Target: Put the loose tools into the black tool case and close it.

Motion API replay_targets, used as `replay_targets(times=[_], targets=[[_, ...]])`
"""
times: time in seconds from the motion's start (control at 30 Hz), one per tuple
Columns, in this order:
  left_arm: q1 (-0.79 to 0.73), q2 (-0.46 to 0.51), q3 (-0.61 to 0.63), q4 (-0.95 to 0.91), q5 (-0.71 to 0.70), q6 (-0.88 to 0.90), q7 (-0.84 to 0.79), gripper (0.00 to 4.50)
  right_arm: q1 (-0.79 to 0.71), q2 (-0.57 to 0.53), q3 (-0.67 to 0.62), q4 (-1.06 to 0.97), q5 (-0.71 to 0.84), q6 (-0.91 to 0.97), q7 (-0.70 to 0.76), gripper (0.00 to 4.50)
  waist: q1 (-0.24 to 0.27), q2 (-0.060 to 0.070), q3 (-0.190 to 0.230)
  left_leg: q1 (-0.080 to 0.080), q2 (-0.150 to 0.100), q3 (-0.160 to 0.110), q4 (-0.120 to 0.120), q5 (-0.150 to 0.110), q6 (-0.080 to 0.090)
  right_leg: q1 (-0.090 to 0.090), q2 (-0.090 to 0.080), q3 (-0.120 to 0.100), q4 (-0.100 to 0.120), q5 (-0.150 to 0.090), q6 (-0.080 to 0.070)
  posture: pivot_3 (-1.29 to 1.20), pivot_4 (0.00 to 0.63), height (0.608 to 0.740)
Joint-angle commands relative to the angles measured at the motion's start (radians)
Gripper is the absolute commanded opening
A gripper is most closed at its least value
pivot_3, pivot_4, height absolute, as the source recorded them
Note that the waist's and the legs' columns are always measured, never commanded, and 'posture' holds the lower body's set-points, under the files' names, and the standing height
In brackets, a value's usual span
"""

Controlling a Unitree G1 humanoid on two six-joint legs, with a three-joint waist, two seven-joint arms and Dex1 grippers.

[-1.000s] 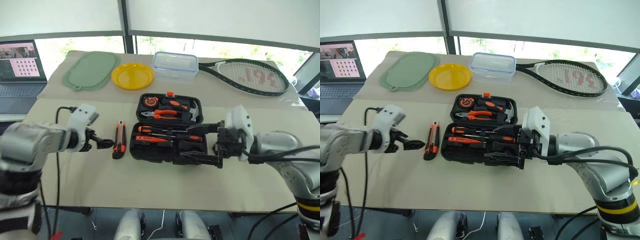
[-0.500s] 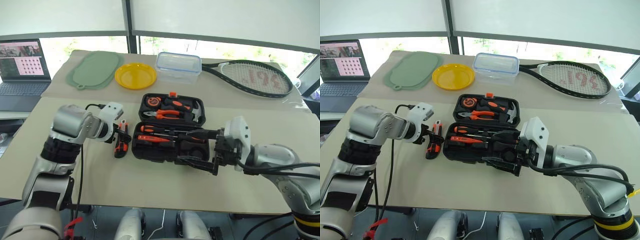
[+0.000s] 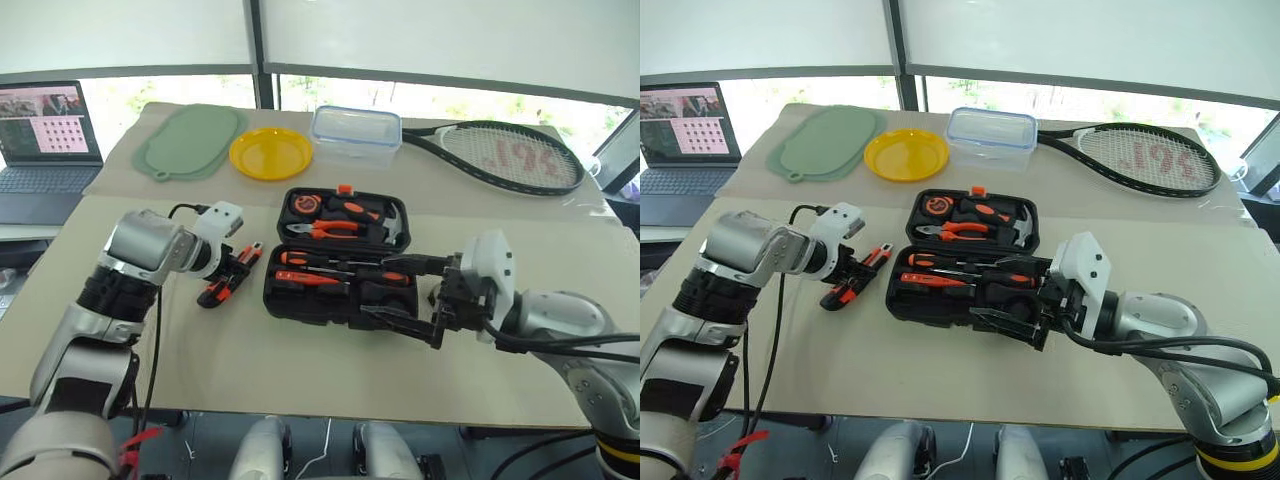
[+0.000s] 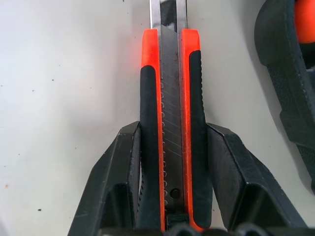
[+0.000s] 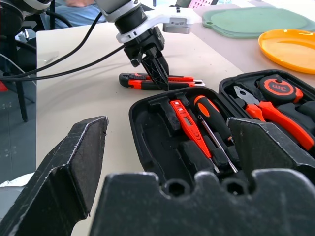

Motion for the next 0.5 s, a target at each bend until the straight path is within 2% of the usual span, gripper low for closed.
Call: replay_targets(times=[0.03, 0.1, 0.17, 0.3, 0.4, 0.5], targets=[[0.034, 0.1, -0.018, 0.033, 0.078, -0.268, -0.106, 1.52, 0.005, -0.027, -0.054, -0.033, 0.026, 0.003, 0.003, 4.5, -0.005, 0.0, 0.0, 0.0, 0.001, 0.0, -0.001, 0.0, 0.0, 0.0, 0.001, 0.0, 0.0, 0.0, -0.001, 0.0, 0.15, 0.738], [0.024, 0.138, -0.019, 0.051, 0.116, -0.487, -0.201, 1.52, 0.009, -0.037, -0.068, -0.037, 0.039, 0.012, -0.005, 4.5, -0.006, -0.001, 0.0, 0.0, 0.001, 0.0, -0.002, 0.001, -0.002, -0.001, 0.001, 0.0, 0.001, -0.001, -0.002, 0.0, 0.15, 0.738], [0.003, 0.144, 0.013, 0.041, 0.084, -0.65, -0.349, 1.52, 0.019, -0.047, -0.085, -0.044, 0.055, 0.022, -0.009, 4.5, -0.001, -0.001, 0.001, -0.001, 0.001, 0.0, -0.002, 0.001, -0.002, -0.002, 0.001, -0.001, 0.0, -0.001, -0.003, 0.0, 0.15, 0.738], [-0.056, 0.094, 0.054, -0.005, -0.007, -0.763, -0.569, 1.52, 0.042, -0.066, -0.111, -0.054, 0.072, 0.034, -0.015, 4.5, 0.023, -0.001, 0.001, -0.006, 0.002, 0.0, 0.002, 0.0, 0.0, -0.002, -0.001, -0.004, -0.002, -0.001, -0.001, 0.0, 0.15, 0.738], [-0.088, 0.057, -0.002, -0.032, 0.02, -0.847, -0.691, 1.52, 0.052, -0.072, -0.129, -0.058, 0.083, 0.038, -0.024, 4.5, 0.027, -0.001, 0.001, -0.007, 0.0, 0.001, 0.006, -0.002, 0.003, -0.001, -0.001, -0.003, -0.004, 0.0, 0.001, 0.0, 0.15, 0.738], [-0.125, -0.048, -0.127, -0.074, 0.054, -0.884, -0.799, 1.52, 0.057, -0.061, -0.13, -0.074, 0.09, 0.041, -0.059, 4.5, 0.028, -0.001, 0.001, -0.007, 0.0, 0.002, 0.006, -0.002, 0.004, 0.0, -0.001, -0.002, -0.004, 0.001, 0.002, 0.0, 0.15, 0.738]])
